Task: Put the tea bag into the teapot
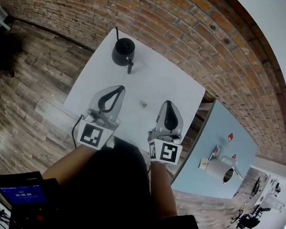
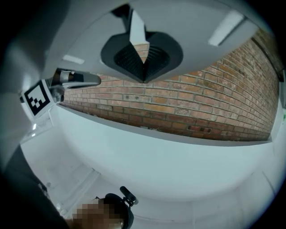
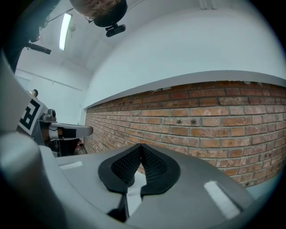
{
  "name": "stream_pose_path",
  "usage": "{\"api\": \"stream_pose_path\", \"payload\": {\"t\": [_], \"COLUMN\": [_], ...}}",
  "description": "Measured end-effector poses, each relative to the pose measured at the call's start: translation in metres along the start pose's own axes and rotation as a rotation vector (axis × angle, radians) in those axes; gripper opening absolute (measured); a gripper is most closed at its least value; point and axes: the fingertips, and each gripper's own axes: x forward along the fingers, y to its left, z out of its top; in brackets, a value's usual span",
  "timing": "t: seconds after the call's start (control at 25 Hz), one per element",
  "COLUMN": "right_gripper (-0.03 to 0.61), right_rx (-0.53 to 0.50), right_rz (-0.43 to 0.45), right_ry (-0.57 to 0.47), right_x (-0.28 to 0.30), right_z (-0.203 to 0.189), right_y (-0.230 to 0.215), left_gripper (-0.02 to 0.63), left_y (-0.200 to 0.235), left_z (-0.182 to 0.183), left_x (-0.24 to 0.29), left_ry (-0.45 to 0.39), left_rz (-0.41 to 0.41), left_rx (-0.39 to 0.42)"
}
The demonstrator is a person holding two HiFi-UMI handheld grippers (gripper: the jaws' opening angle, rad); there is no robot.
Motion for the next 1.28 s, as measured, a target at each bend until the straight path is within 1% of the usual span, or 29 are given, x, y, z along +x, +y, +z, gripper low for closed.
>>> {"api": "stream_pose_path", "payload": {"t": [0.08, 0.36, 0.6, 0.8, 0.96, 1.16, 1.28], "right_gripper": [0.003, 0.003, 0.003, 0.038, 0.071, 0.101, 0.112], "right_rx": [-0.002, -0.020, -0.013, -0.013, -0.012, -0.040, -0.058], "right_rz": [0.028, 0.141, 0.237, 0.317, 0.362, 0.415, 0.435], "right_ry": [0.007, 0.026, 0.029, 0.051, 0.074, 0.112, 0.139], "right_x": [0.007, 0.035, 0.065, 0.092, 0.114, 0.148, 0.170], "right_z": [-0.003, -0.012, -0.015, -0.021, -0.029, -0.045, -0.057], "right_y": [-0.001, 0.006, 0.021, 0.036, 0.044, 0.057, 0.065], "left_gripper": [0.000, 0.000, 0.000, 0.000, 0.000, 0.000, 0.000], "left_y": [0.001, 0.014, 0.046, 0.069, 0.073, 0.086, 0.098], "left_z": [-0.004, -0.003, -0.004, 0.000, -0.004, -0.010, -0.012], "left_x": [0.002, 0.010, 0.004, -0.003, -0.005, -0.013, -0.020], "left_ry": [0.009, 0.003, 0.012, 0.002, 0.014, 0.034, 0.038], "left_rz": [0.009, 0.091, 0.187, 0.259, 0.284, 0.323, 0.352], "left_rx": [0.008, 0.020, 0.017, 0.017, 0.011, 0.001, -0.025]}}
